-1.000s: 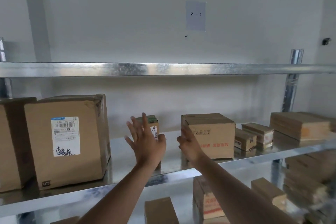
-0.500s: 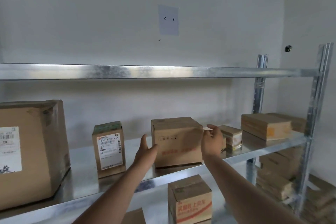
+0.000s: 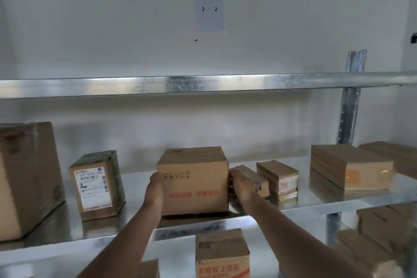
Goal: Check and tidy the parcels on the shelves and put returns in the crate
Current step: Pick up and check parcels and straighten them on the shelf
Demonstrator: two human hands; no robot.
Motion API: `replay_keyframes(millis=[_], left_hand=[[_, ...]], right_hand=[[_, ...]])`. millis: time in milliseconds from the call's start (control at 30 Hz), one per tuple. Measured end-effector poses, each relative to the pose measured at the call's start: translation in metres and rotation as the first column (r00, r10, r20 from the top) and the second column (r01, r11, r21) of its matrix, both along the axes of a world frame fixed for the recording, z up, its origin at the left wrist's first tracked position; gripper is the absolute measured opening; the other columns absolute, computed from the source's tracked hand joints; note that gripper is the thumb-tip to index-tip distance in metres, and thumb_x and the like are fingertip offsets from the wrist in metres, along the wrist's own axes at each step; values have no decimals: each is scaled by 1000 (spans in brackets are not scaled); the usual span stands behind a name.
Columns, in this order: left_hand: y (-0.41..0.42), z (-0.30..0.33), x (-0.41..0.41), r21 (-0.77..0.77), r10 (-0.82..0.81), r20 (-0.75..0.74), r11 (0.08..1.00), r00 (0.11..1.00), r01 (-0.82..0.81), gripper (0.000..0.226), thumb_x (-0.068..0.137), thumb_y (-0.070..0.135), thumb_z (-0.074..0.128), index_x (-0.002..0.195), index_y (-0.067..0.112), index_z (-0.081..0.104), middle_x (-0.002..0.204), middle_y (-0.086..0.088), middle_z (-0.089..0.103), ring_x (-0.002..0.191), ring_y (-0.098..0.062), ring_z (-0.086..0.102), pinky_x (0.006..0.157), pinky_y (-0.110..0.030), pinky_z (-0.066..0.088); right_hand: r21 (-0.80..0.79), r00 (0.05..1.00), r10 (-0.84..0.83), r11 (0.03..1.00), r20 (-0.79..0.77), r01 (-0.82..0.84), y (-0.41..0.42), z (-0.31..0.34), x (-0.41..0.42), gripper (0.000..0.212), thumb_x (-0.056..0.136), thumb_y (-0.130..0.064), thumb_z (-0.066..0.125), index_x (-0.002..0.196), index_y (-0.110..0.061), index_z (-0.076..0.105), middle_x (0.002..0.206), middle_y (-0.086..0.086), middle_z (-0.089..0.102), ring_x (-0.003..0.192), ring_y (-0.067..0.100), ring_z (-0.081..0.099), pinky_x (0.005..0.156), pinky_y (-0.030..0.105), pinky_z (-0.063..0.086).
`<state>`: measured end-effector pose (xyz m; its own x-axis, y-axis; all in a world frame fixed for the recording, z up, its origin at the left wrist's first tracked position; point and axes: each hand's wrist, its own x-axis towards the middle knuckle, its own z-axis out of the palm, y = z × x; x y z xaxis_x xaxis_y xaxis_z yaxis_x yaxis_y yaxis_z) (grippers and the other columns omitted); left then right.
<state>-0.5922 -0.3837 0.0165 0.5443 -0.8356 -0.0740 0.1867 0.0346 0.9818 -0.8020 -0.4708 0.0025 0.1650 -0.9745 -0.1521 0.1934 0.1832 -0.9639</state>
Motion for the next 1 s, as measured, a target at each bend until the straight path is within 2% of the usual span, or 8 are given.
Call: replay_keyframes(millis=[133,300,400,533,633,767,900,1000], left_hand=[[-1,5,-6,-1,67,20,998,998,-67,50,106,37,20,92,18,64,93,-11,69,84,-26,62,70,-33,45],[5,8,4,9,91,-2,996,996,-91,44,105,41,25,96,22,64,98,-9,69,86,-25,62,76,-36,47],[12,11,7,-16,85,-31,996,996,-86,36,106,42,29,100,28,62,95,-1,66,85,-23,61,76,-38,48],[17,14,24,-103,94,-89,989,992,-103,36,103,41,35,126,27,59,120,-4,66,104,-30,64,100,-51,48],[17,20,32,-156,86,-113,982,990,-103,41,102,40,36,134,26,58,128,-5,65,107,-30,62,93,-47,46],[15,23,29,-190,67,-112,978,991,-88,42,103,38,33,137,28,57,126,1,65,104,-25,62,89,-45,47],[15,24,22,-195,46,-59,979,997,-57,37,107,37,34,137,29,54,107,11,64,100,-24,61,100,-51,46],[15,24,22,-177,51,-40,982,998,-57,38,107,38,37,139,29,55,117,5,65,109,-27,60,101,-53,47]], right_hand=[[-3,998,44,999,40,-44,-8,2,-6,41,105,-26,34,71,-17,55,54,-3,61,58,16,58,50,26,46],[-74,995,94,993,-36,-97,-8,3,2,37,105,-25,30,92,-14,62,90,7,68,81,24,66,73,37,54],[-119,994,105,987,-25,-107,-11,2,7,32,103,-25,35,95,-13,64,95,9,69,92,29,67,86,44,56],[-187,986,105,979,131,-80,-15,0,2,36,97,-33,45,105,-12,74,109,9,76,103,33,70,89,47,55],[-254,965,178,959,194,-126,-20,-1,-1,51,93,-50,48,125,-16,70,128,19,68,122,44,62,107,62,45],[-262,962,204,953,182,-152,-27,-6,5,59,82,-54,56,128,-19,70,130,17,69,124,38,63,115,59,41],[-216,973,155,969,168,-117,-28,-7,9,70,64,-56,66,119,-15,75,118,17,75,115,35,70,113,54,44],[-215,979,155,969,131,-124,-30,-7,13,72,61,-61,67,118,-18,76,118,13,76,115,31,70,114,51,44]])
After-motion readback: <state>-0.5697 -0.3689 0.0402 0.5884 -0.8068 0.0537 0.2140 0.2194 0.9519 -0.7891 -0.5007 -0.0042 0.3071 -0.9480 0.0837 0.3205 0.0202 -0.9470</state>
